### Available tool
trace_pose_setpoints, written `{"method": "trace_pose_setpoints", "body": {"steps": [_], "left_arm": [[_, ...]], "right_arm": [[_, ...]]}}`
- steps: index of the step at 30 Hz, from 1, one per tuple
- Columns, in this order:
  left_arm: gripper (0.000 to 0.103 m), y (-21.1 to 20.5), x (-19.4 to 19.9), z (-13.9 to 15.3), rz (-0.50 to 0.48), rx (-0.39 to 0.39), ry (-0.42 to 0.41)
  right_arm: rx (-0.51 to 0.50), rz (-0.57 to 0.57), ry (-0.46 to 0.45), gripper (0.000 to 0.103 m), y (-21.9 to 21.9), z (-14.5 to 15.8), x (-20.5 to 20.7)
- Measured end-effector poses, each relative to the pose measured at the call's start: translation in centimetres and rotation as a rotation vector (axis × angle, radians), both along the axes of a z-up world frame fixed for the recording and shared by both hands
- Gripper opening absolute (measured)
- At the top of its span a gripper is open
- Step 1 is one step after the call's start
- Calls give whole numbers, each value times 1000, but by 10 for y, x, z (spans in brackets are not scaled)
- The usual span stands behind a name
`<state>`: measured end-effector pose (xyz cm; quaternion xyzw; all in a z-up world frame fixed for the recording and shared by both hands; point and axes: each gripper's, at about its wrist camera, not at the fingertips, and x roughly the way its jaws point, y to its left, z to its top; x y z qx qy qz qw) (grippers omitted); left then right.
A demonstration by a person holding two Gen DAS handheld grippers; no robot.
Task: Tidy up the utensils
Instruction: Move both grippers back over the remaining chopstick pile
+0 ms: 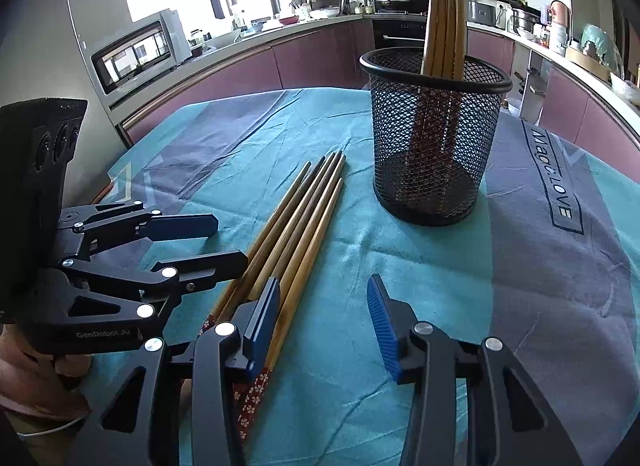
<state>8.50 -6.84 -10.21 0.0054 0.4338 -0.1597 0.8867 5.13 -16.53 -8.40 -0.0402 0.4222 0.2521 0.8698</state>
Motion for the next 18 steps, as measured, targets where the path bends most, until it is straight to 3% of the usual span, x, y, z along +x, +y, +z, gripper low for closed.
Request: {"method": "trace_pose_setpoints", "body": {"steps": [18], "left_arm": [[52, -2, 0, -4, -7, 27, -2]], "right_arm": [[-33, -4, -2, 44, 5, -3, 0]]}}
